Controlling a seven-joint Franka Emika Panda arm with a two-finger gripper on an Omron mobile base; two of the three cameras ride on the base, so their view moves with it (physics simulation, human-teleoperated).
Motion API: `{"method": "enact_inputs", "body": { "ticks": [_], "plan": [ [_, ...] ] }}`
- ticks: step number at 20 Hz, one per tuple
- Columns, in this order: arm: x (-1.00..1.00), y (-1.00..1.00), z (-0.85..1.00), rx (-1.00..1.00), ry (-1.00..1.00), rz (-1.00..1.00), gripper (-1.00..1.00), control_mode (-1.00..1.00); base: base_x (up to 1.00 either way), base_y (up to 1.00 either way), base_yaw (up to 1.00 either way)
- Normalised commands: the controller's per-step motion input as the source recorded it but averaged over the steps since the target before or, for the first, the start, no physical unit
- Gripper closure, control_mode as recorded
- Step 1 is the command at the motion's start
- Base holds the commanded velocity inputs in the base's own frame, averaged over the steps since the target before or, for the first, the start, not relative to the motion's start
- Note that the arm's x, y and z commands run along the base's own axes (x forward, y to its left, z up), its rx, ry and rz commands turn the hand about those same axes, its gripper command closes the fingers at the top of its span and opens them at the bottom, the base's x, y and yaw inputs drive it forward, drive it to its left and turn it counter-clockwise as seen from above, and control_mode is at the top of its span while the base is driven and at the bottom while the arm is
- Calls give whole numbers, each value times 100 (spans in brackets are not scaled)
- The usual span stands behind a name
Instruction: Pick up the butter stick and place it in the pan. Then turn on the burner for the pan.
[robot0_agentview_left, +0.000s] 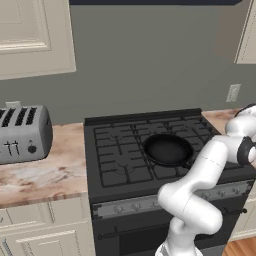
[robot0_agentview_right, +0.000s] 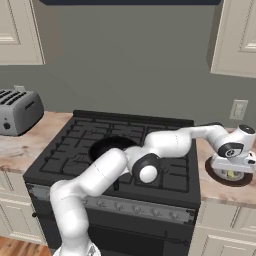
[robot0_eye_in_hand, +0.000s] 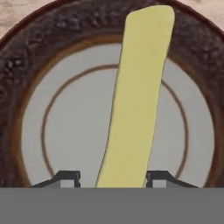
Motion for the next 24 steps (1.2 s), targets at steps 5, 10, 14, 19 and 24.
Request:
{"method": "enact_inputs", "body": {
  "ticks": [5,10,14,19,24],
  "plan": [
    [0,0,0,0,0,0,100,-100,0,0,0],
    [-1,0,0,0,0,-1,100,-100,0,0,0],
    [-23,1,16,0,-2,-4,100,-100,0,0,0],
    [-41,23,17,0,-1,-3,100,-100,0,0,0],
    [-43,46,3,-4,-2,-3,100,-100,0,0,0]
  ]
}}
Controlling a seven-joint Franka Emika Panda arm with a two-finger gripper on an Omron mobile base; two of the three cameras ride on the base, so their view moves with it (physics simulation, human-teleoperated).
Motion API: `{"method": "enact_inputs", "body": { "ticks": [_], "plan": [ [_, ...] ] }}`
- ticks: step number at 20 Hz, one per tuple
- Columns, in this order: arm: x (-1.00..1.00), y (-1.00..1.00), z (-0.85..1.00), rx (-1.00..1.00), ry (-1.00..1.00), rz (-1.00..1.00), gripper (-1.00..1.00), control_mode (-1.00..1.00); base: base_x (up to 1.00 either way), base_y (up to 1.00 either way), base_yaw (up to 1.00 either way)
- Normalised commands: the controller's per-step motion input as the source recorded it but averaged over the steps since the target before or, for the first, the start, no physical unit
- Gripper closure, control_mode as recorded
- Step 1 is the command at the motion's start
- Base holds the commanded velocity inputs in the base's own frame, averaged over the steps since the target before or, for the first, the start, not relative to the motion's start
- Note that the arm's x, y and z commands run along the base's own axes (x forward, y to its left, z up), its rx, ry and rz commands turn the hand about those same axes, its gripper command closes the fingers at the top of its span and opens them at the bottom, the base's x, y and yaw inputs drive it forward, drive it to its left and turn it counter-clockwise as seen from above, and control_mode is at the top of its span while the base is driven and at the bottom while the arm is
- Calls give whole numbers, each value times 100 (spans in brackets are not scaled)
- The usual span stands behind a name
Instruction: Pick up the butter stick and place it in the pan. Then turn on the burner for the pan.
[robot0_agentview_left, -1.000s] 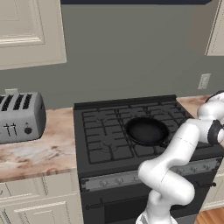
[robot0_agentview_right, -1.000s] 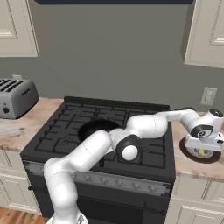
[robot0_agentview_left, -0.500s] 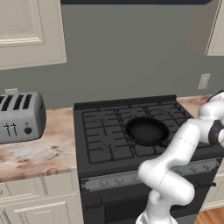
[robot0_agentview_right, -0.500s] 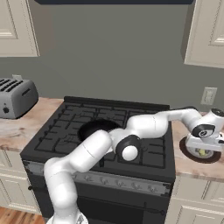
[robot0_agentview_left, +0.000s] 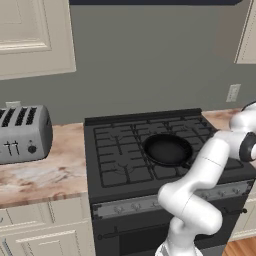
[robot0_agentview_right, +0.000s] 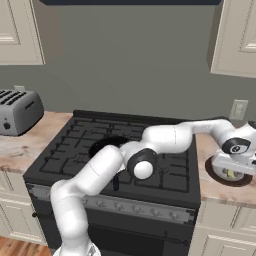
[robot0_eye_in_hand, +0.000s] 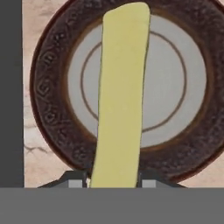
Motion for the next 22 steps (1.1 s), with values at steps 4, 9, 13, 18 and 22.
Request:
{"method": "enact_inputs", "body": {
  "ticks": [4,9,13,18,22],
  "plan": [
    [-58,57,1,-10,-11,-4,100,-100,0,0,0],
    [-65,61,14,-13,-10,-6,100,-100,0,0,0],
    [-50,72,25,-15,-7,-9,100,-100,0,0,0],
    [-12,76,18,-15,-8,-10,100,-100,0,0,0],
    [0,54,42,-9,0,-14,100,-100,0,0,0]
  ]
}}
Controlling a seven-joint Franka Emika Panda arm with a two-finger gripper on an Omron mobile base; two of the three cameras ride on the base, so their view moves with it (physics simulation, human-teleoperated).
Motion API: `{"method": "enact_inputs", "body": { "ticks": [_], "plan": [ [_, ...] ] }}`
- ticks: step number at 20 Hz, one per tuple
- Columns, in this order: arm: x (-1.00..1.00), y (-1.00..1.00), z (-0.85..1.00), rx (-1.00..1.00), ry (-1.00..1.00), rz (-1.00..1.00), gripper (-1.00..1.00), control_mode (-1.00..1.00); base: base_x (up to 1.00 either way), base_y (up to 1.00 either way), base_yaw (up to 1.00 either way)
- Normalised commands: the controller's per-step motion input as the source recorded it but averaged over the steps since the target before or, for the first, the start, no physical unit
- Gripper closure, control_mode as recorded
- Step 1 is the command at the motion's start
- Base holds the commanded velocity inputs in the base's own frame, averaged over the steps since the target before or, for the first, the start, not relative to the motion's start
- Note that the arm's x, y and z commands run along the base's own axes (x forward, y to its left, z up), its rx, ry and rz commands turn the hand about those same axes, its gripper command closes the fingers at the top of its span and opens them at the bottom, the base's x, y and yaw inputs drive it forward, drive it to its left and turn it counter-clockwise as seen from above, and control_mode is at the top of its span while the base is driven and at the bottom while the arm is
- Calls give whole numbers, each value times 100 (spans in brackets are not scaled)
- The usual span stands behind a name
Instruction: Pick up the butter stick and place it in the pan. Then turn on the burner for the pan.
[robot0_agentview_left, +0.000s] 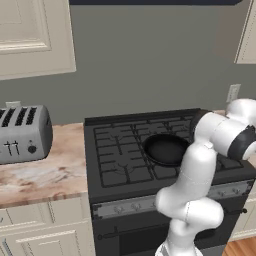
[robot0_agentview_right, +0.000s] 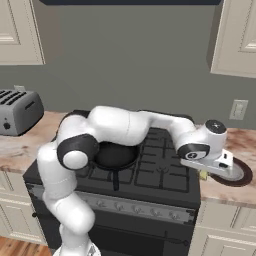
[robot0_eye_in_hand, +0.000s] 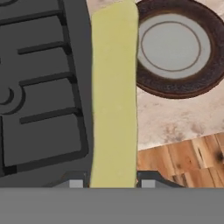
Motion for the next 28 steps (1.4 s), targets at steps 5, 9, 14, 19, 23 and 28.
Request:
{"method": "enact_inputs", "body": {
  "ticks": [5,9,14,19,23,28],
  "plan": [
    [0,41,62,-3,1,-13,100,-100,0,0,0],
    [0,40,70,-3,6,-10,100,-100,0,0,0],
    [-2,48,56,-1,11,-7,100,-100,0,0,0],
    [-15,52,41,0,11,-5,100,-100,0,0,0],
    [-22,54,34,0,7,-1,100,-100,0,0,0],
    [-23,51,24,3,4,0,100,-100,0,0,0]
  ]
}}
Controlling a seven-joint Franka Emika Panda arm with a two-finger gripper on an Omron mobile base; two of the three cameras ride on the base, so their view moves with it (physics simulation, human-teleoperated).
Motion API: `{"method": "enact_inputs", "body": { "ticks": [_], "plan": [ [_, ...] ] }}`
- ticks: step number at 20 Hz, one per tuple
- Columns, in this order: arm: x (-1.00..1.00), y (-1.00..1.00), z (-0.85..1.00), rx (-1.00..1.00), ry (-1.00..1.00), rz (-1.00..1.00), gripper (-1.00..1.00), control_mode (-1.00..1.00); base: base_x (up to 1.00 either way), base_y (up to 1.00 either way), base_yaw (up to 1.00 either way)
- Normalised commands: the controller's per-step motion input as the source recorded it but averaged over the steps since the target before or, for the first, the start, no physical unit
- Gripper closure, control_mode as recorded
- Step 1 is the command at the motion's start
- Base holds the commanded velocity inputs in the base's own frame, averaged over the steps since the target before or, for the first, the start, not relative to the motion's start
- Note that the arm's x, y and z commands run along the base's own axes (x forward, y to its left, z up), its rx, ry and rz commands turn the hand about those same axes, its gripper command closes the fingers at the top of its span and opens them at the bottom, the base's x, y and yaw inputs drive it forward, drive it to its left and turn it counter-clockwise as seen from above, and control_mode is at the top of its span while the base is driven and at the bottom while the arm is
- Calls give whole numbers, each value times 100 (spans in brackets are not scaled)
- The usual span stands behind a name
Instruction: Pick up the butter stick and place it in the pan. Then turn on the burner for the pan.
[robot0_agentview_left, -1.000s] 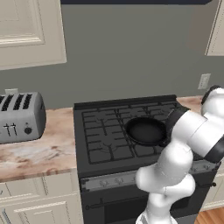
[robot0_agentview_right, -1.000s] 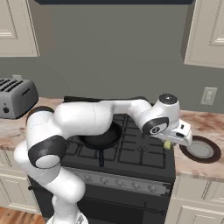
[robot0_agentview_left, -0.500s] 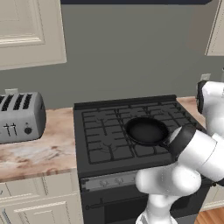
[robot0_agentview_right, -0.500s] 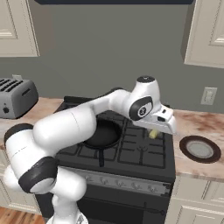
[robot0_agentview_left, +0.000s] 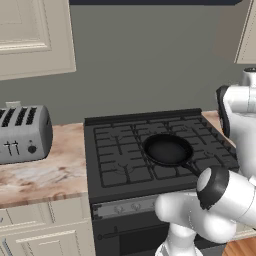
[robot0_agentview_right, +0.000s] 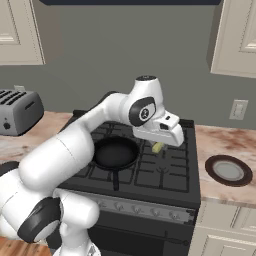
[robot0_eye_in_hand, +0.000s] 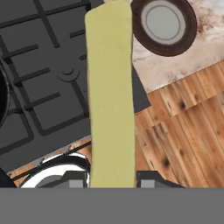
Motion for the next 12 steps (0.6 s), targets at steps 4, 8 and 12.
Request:
{"method": "enact_inputs", "body": {
  "ticks": [4,8,12],
  "plan": [
    [-19,47,11,7,0,0,100,-100,0,0,0],
    [-9,44,5,8,0,0,100,-100,0,0,0],
    [0,48,2,7,0,0,100,-100,0,0,0]
  ]
}}
